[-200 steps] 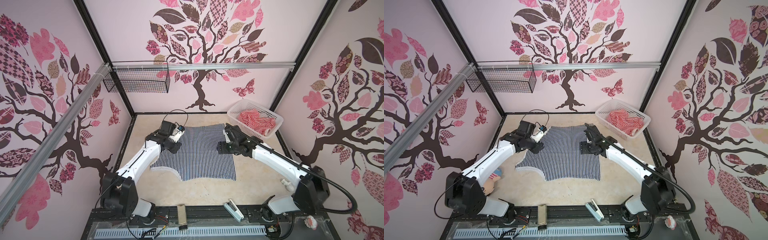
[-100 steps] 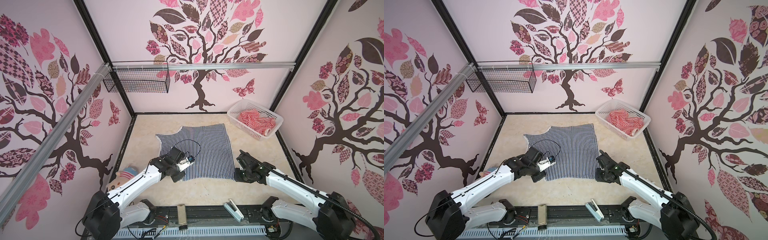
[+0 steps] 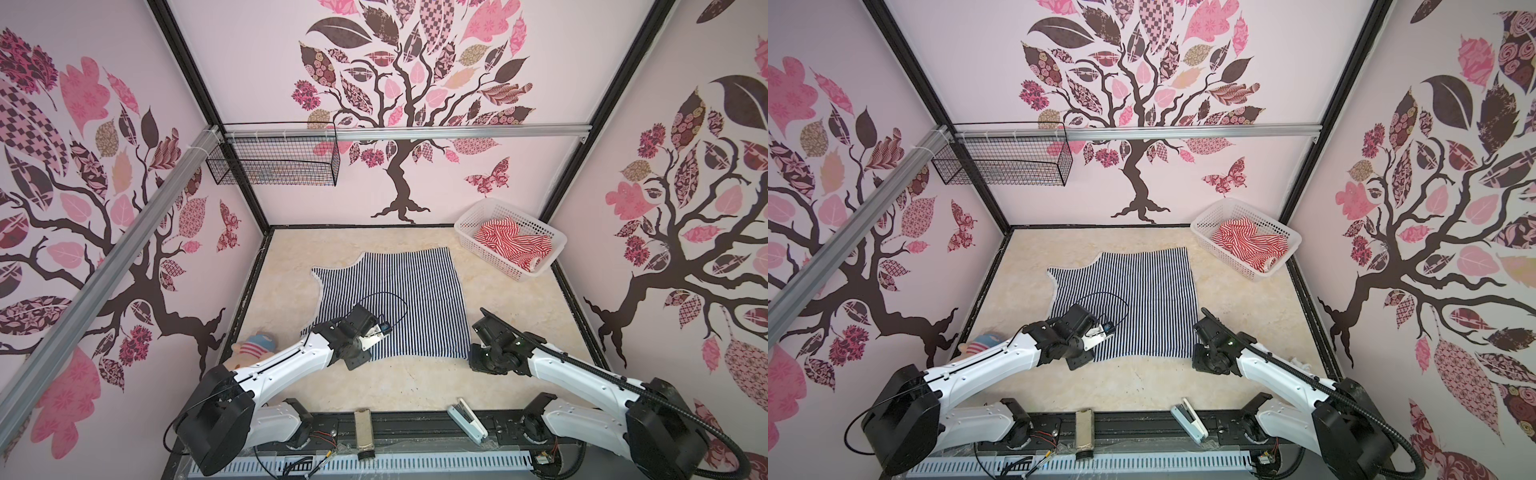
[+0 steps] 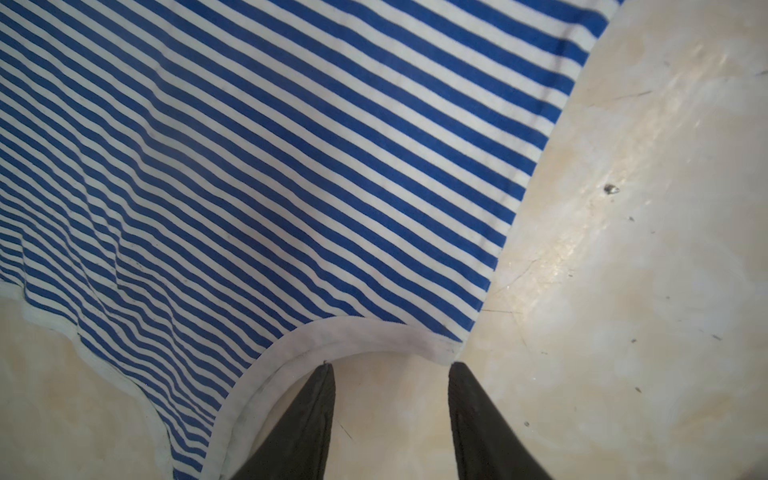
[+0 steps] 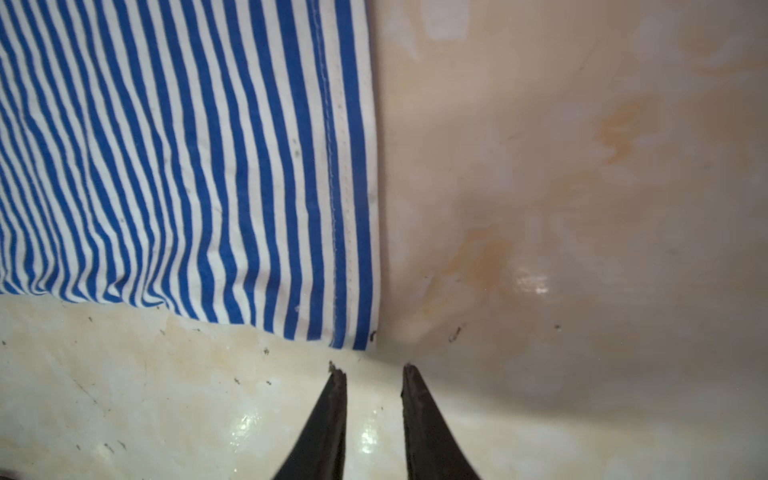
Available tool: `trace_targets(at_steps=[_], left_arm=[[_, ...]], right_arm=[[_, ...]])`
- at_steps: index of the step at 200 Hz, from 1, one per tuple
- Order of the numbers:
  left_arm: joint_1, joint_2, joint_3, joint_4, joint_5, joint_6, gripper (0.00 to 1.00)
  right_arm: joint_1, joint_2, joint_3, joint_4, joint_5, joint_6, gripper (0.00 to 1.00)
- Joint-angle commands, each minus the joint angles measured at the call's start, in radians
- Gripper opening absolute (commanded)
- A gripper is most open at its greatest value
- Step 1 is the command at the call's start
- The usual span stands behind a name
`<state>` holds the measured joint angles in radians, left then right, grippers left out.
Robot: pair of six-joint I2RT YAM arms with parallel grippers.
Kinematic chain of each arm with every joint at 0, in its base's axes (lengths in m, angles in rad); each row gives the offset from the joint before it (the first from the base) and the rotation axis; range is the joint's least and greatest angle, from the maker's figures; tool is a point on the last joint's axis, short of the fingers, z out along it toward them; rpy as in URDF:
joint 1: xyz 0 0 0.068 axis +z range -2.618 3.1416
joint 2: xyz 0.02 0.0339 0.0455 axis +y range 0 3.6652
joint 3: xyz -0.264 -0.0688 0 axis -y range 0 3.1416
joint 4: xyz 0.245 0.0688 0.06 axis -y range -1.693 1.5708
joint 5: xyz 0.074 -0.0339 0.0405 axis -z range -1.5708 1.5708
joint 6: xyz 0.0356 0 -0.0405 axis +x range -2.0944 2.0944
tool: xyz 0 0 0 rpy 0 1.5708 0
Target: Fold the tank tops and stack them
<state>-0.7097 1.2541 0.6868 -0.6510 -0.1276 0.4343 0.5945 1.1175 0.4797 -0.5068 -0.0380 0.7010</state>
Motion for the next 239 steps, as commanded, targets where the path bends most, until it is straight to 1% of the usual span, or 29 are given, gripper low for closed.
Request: trace_targets(at_steps=[1,34,67,85,105,135,154,168,184,239], left_arm=[[-0.005,-0.008,-0.017,0.037,-0.005,-0.006,0.49],[-0.004,-0.025,-0.024,0.034,-0.003,-0.005,0.49],[-0.004,-0.034,-0.038,0.036,-0.004,-0.006,0.49],[-0.005,-0.035,-0.047,0.040,-0.003,-0.007,0.49],[-0.005,-0.030,-0.053,0.046,0.004,-0.008,0.49],[-0.004,-0.011,-0.053,0.051,0.023,0.000,0.49],[-0.006,0.021,-0.038,0.036,0.029,0.001,0.49],[-0.009,0.054,-0.010,-0.008,0.035,0.002,0.48],[-0.013,0.065,-0.011,-0.025,0.050,0.017,0.48],[-0.015,0.080,-0.032,0.010,0.044,0.020,0.48]], right_arm=[[0.005,0.036,0.024,0.027,0.017,0.014,0.27],[0.002,0.098,0.048,0.043,0.037,0.009,0.27],[0.002,0.128,0.040,0.068,0.024,0.006,0.28],[0.002,0.129,0.035,0.068,0.019,0.005,0.24],[0.002,0.116,0.031,0.058,0.017,0.000,0.15],[0.002,0.071,0.043,0.041,0.012,-0.006,0.08],[0.002,0.044,0.059,0.033,-0.013,-0.013,0.06],[0.003,0.029,0.075,0.011,-0.015,-0.016,0.03],[0.005,0.007,0.087,-0.009,-0.010,-0.020,0.02],[0.003,-0.006,0.102,-0.020,-0.018,-0.023,0.00]])
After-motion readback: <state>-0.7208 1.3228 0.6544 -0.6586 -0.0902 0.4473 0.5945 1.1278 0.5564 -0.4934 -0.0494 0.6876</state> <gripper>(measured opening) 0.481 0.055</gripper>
